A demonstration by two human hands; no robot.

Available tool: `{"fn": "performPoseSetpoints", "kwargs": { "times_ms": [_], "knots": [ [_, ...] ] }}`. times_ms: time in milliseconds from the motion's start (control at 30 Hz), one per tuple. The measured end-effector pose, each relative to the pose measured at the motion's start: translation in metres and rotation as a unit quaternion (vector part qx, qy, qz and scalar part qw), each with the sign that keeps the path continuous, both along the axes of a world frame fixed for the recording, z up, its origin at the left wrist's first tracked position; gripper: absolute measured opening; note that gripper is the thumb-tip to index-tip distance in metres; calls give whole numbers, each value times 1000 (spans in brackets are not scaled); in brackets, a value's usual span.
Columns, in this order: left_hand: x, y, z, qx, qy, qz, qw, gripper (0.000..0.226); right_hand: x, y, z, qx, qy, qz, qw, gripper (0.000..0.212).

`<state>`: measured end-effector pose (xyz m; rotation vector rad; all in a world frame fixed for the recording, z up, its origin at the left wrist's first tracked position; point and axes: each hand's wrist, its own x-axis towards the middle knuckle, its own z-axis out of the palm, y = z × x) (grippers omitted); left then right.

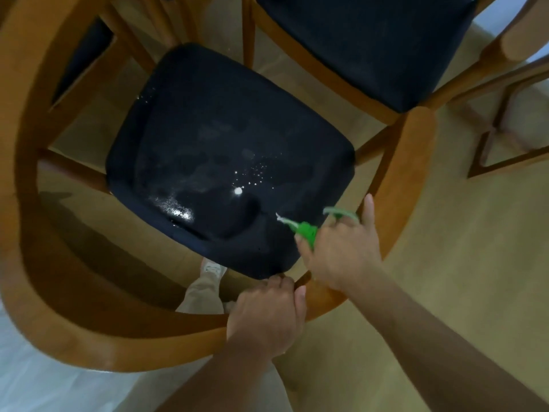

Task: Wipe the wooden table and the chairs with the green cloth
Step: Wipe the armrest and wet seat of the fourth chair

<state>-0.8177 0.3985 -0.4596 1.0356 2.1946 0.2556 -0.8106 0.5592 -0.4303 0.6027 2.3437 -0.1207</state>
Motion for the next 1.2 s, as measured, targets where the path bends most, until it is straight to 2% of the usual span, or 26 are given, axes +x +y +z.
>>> {"fn": "performPoseSetpoints", "kwargs": {
  "times_ms": [100, 233, 300, 367, 433, 500, 567, 667, 733, 800, 833, 867, 900, 967, 1033, 1067, 1100, 1200],
  "knots": [
    [1, -1, -3, 14, -3, 0, 1000, 67, -9, -22, 0, -51, -38, 54, 996, 65],
    [-5, 2, 2, 9, -8, -11, 1000, 66, -24, -8, -14, -91, -45, 2, 995, 68],
    [-7, 2, 2, -2, -31, -21, 999, 66, -35, 2, -17, -133, -7, -105, 986, 72],
    [-8, 4, 1, -5, -38, -19, 999, 59, -50, 15, -19, -189, 44, -241, 951, 71],
    [-8, 6, 0, -55, -61, -35, 996, 47, -65, 30, -34, -178, 70, -314, 930, 81],
    [-4, 8, -3, -54, -43, -30, 997, 40, -78, 45, -59, -87, 63, -310, 945, 81],
    [-1, 7, -8, -47, -21, -29, 998, 43, -91, 57, -84, -33, 65, -298, 952, 74],
    [3, 8, -20, -63, -78, -5, 995, 71, -112, 59, -118, -93, 84, -313, 942, 75],
    [-2, 10, -24, -79, -107, -18, 991, 76, -119, 48, -141, -127, 54, -280, 950, 79],
    [-26, 17, -36, -136, -249, -60, 957, 69, -124, 35, -156, -139, 39, -272, 951, 84],
    [-41, 26, -48, -184, -290, -108, 933, 56, -126, 30, -160, -138, 50, -290, 946, 84],
    [-61, 31, -70, -207, -292, -150, 921, 46, -129, 27, -162, -135, 68, -313, 938, 83],
    [-92, 33, -91, -273, -295, -134, 906, 47, -133, 26, -165, -130, 87, -336, 929, 81],
    [-173, 26, -109, -369, -193, -37, 909, 72, -141, 28, -173, -102, 106, -356, 923, 77],
    [-248, 2, -104, -334, -72, 101, 934, 103, -149, 33, -184, -66, 114, -357, 925, 75],
    [-278, -10, -100, -313, -34, 157, 936, 117, -152, 34, -190, -47, 124, -356, 925, 74],
    [-299, -18, -99, -320, -36, 185, 928, 130, -155, 35, -196, -26, 137, -356, 924, 73],
    [-311, -23, -122, -377, -113, 163, 905, 154, -154, 32, -210, 34, 185, -350, 917, 67]
  ]
}}
